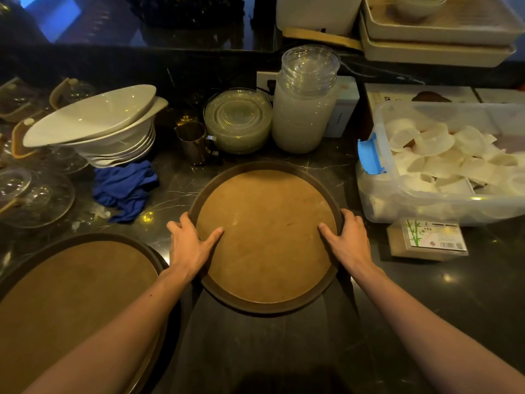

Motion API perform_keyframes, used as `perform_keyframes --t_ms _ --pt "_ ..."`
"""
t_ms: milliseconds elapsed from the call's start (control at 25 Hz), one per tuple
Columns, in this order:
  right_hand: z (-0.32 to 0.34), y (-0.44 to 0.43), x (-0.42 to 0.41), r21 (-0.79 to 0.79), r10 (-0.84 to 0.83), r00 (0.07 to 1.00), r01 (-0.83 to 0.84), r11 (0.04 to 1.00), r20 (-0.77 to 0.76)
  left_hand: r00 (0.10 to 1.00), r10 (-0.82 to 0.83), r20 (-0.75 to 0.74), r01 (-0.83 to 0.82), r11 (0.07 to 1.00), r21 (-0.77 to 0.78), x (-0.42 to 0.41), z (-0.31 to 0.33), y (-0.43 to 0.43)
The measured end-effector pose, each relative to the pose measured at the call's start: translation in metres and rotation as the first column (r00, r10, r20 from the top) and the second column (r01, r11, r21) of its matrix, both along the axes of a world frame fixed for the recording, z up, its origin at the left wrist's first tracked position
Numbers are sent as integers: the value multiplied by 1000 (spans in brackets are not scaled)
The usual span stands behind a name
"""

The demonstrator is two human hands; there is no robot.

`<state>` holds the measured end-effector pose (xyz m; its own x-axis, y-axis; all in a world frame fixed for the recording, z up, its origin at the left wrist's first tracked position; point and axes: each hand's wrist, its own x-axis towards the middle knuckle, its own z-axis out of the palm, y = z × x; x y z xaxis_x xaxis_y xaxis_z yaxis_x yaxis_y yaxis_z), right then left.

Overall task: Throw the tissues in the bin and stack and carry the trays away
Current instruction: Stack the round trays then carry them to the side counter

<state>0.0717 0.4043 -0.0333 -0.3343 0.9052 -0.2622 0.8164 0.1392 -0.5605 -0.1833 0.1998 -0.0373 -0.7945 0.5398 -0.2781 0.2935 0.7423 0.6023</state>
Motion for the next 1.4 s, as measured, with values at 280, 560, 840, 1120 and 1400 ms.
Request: perform_keyframes --t_ms 280,560,840,1120,1400 --pt "19 -23 19 77 -31 994 39 996 -107 996 22 -87 -14 996 91 9 27 -19" --pt "58 -44 30 223 30 965 29 974 -259 977 118 -177 -70 965 254 27 72 -53" --pt "91 -65 29 303 123 932 -15 953 -342 947 217 -236 -123 925 359 42 109 -97" --pt "112 -132 10 374 199 907 -50 926 -371 940 255 -226 -152 908 390 33 129 -174" --pt "124 -241 -37 392 249 891 -89 916 -380 917 324 -233 -200 878 435 2 140 -297"
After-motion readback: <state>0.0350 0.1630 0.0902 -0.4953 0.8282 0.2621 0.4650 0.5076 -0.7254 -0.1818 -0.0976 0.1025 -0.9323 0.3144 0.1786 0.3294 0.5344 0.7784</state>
